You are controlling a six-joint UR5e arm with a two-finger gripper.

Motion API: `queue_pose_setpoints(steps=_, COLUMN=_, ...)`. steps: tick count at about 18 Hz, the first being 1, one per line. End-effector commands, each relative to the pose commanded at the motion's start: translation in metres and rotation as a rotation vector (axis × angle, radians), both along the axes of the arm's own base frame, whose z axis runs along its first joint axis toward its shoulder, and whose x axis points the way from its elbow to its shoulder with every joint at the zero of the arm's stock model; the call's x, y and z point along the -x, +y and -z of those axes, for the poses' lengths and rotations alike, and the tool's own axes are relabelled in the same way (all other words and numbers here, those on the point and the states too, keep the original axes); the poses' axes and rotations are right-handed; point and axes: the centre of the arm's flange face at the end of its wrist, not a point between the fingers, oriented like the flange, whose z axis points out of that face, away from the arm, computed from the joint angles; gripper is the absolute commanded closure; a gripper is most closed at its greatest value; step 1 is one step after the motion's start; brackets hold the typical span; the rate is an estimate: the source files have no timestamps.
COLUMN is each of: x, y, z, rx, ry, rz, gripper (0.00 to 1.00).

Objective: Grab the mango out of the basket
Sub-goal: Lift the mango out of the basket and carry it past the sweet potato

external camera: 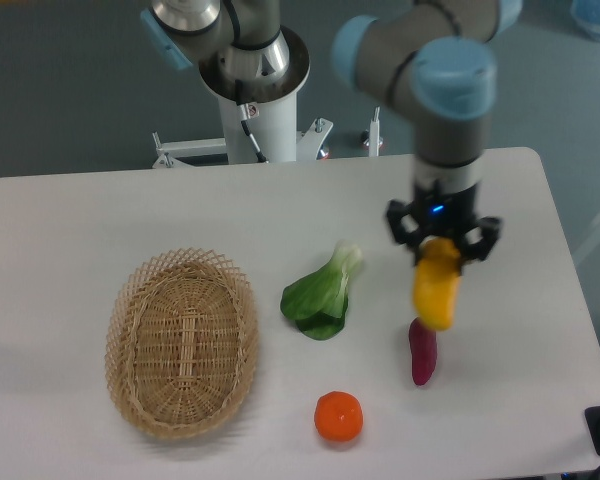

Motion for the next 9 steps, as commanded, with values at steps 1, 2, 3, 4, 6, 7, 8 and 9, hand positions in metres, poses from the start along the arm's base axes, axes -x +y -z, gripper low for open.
queue_pose_setpoints(steps=1, x=0.01, y=-0.008, z=0.0, rx=0.006, ry=0.004, rz=0.011, gripper=0.42)
queue_pose_setpoints(steps=2, x=0.016, y=-0.013, z=0.003, rx=0.01, ry=0.005, rz=0.014, gripper=0.42)
queue_pose_setpoints(steps=3, x=0.022, y=-0.017, z=0.002, rx=0.011, ry=0.009, rz=0.017, gripper=0.42)
queue_pose_setpoints(steps=4, x=0.027, y=-0.017, z=0.005, rx=0.014, ry=0.005, rz=0.017, gripper=0.42)
queue_pose_setpoints(steps=6, x=0.031, y=-0.017, z=0.013, rx=0.017, ry=0.0, rz=0.015, gripper=0.42)
queue_pose_setpoints(steps=7, x=0.032, y=-0.018, z=0.014, rx=0.017, ry=0.0, rz=0.012, gripper=0.42)
queue_pose_setpoints(steps=8, x=0.032, y=-0.019, z=0.013, rx=0.015, ry=-0.001, rz=0.011, gripper=0.42)
queue_pose_setpoints(steps=9, x=0.032, y=-0.019, z=0.013, rx=0.015, ry=0.001, rz=0.011, gripper=0.42)
